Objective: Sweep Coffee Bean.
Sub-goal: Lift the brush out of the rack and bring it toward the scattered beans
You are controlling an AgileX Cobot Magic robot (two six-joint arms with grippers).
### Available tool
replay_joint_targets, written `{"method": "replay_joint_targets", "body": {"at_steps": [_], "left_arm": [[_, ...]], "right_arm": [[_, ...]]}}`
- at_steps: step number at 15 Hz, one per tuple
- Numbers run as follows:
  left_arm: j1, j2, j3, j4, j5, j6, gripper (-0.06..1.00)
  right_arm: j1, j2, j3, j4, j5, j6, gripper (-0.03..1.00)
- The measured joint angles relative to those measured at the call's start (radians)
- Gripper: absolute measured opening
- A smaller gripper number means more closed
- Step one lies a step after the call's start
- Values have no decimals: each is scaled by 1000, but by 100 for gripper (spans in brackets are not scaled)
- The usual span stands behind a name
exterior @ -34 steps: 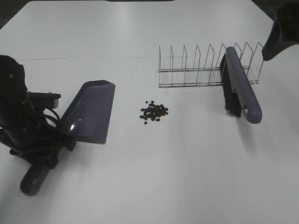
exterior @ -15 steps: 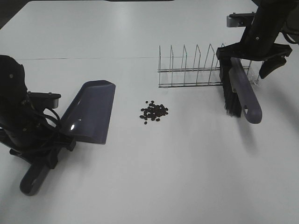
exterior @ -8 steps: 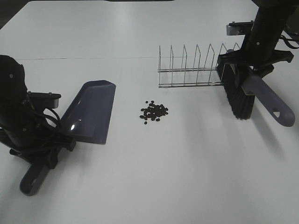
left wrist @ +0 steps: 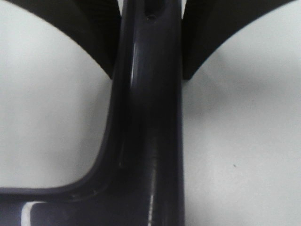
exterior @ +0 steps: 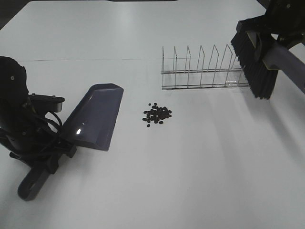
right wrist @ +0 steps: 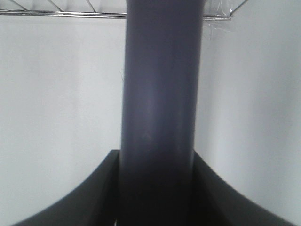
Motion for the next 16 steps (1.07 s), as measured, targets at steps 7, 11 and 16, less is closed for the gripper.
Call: {"method": "replay_joint_targets", "body": {"at_steps": [7,11,16], "left_arm": [[0,30,-73,59,141,-3,31],[0,112,-200,94,284,1,31],[-13,230,-378,101,496,19,31]], "right_arm": [[0,-176,121,4,14,1,34],[25,-198,290,-7,-22,31,34],[267,-74,304,-240,-74,142,34]]}}
